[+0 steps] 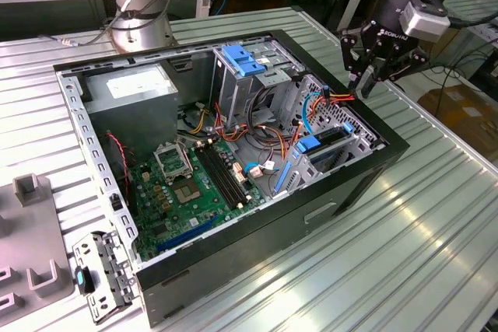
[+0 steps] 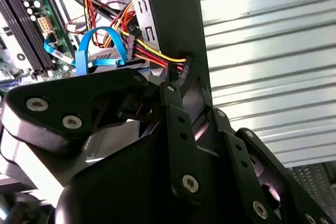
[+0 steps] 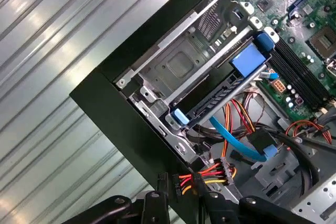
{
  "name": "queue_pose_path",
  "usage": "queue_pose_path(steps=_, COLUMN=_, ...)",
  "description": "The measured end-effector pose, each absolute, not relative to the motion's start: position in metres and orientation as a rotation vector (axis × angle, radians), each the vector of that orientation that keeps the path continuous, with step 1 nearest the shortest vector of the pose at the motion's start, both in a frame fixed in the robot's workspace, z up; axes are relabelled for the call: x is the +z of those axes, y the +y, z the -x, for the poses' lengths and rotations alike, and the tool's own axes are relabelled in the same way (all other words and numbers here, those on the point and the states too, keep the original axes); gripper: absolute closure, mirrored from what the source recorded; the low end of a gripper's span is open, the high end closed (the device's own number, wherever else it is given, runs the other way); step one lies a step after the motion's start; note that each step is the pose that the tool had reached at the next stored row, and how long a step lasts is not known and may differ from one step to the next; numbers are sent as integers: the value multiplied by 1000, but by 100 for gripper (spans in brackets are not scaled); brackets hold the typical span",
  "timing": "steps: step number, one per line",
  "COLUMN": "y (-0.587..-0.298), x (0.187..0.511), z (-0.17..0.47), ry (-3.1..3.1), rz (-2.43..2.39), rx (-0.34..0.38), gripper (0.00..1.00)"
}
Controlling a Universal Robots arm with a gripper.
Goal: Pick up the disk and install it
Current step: 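Insert the first disk wire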
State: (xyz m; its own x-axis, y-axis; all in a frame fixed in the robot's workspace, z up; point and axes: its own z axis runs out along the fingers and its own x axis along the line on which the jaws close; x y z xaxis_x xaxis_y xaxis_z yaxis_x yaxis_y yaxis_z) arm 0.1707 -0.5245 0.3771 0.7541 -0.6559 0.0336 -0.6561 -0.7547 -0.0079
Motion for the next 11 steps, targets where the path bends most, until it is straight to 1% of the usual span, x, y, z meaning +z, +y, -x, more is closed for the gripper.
queue_pose_path(steps=11, y=-522, x=366, z=-174, ry=-1023, rz=-2968, rx=62, gripper=69)
